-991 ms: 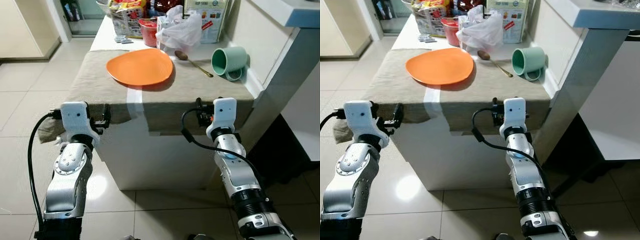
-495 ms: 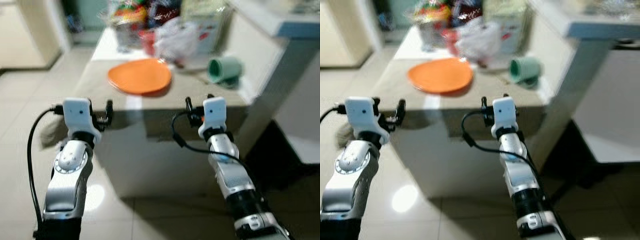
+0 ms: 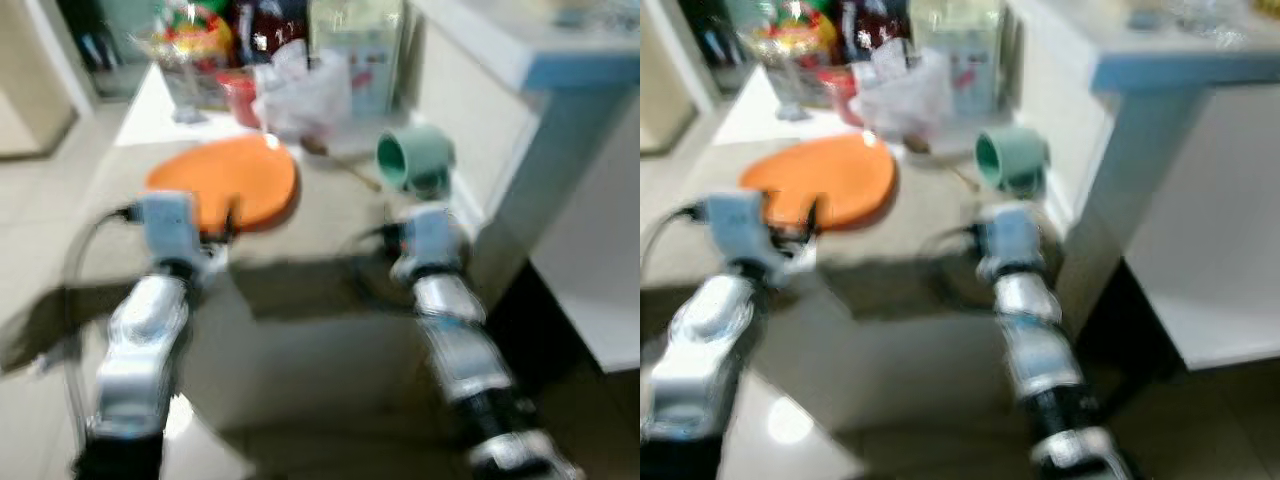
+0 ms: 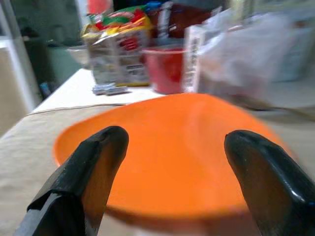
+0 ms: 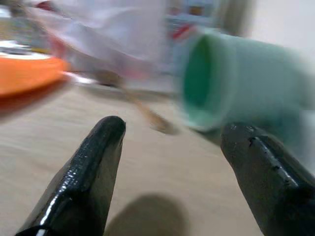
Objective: Setting the table
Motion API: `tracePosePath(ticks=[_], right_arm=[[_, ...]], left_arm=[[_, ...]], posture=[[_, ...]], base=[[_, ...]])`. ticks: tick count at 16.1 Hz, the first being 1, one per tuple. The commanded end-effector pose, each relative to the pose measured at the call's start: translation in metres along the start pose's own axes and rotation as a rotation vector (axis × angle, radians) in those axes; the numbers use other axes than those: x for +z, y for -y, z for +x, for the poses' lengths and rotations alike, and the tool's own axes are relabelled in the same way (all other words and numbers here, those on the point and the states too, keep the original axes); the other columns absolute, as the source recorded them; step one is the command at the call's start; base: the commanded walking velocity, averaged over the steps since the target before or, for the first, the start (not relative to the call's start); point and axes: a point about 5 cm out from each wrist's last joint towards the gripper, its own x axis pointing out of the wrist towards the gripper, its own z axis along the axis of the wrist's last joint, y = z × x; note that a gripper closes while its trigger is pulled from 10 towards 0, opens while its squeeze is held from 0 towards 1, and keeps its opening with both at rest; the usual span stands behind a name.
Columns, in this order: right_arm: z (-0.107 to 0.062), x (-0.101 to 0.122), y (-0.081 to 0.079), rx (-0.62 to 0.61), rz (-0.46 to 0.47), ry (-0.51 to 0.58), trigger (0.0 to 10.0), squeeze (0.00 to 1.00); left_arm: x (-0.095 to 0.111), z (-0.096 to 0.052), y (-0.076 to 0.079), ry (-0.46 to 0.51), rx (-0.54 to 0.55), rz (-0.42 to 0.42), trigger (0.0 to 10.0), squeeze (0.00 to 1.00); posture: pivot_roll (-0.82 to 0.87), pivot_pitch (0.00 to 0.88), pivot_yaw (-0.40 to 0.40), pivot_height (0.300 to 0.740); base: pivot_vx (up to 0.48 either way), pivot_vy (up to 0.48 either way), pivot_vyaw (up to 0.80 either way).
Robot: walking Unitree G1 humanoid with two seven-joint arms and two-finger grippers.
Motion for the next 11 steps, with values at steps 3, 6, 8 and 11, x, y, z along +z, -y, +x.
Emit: tracePosePath(ticks=[3,6,8,11], right_arm=[[0.0,0.003,0.007,0.006,-0.036,0.019,10.0,0.0],[0.002,0.016,-0.002,0.061,-0.047,0.078,10.0,0.0],[0.002,0.016,-0.004,0.079,-0.038,0.078,10.0,0.0],[0.002,0.027,-0.017,0.17,0.008,0.103,10.0,0.0]], left_arm=[[0.005,0.0,0.008,0.012,-0.005,-0.033,10.0,0.0],[0.005,0.0,0.006,0.006,0.029,-0.017,10.0,0.0],[0.006,0.0,0.001,0.006,0.047,-0.018,10.0,0.0],[0.005,0.0,-0.002,-0.01,0.072,-0.005,10.0,0.0]], posture=[[-0.03,0.034,0.034,0.74],[-0.03,0.037,0.031,0.74],[-0.03,0.039,0.03,0.74],[-0.03,0.042,0.031,0.74]], base=[[0.27,0.085,0.0],[0.0,0.0,0.0],[0.0,0.0,0.0],[0.0,0.0,0.0]])
